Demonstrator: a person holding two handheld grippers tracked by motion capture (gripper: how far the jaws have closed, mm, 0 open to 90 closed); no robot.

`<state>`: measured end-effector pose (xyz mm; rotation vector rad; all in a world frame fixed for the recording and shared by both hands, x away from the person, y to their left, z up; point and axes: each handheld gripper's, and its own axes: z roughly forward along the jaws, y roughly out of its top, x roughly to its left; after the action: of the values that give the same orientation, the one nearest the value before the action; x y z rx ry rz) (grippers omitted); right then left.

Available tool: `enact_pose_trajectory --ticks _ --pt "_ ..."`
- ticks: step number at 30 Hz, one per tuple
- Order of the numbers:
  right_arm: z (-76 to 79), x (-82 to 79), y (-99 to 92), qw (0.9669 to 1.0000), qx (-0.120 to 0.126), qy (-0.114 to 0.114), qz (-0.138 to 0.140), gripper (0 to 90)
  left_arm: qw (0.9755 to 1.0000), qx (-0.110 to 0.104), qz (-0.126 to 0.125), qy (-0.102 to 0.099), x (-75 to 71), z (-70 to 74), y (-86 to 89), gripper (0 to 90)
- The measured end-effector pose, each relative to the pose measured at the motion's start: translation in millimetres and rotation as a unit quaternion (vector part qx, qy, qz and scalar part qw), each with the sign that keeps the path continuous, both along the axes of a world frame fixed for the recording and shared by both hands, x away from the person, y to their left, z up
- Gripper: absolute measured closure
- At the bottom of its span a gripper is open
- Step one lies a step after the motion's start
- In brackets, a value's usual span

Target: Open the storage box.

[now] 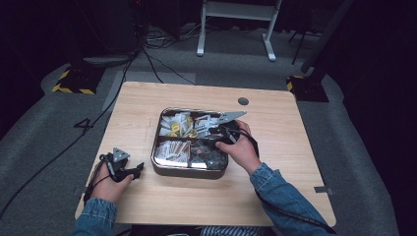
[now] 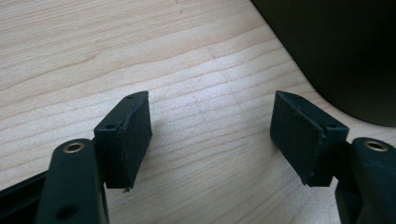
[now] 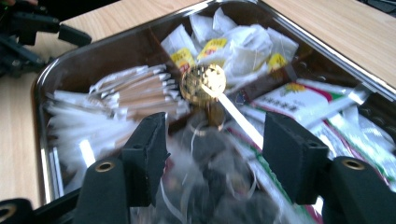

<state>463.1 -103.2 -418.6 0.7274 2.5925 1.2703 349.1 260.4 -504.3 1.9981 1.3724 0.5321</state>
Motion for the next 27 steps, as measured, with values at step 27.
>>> enact_pose_trajectory --ticks 27 --pt "-23.8 18.6 52.1 0.9994 -0.031 -0.014 0.006 58.2 1.0 0.0 0.0 0.0 0.0 0.0 0.0 29.8"
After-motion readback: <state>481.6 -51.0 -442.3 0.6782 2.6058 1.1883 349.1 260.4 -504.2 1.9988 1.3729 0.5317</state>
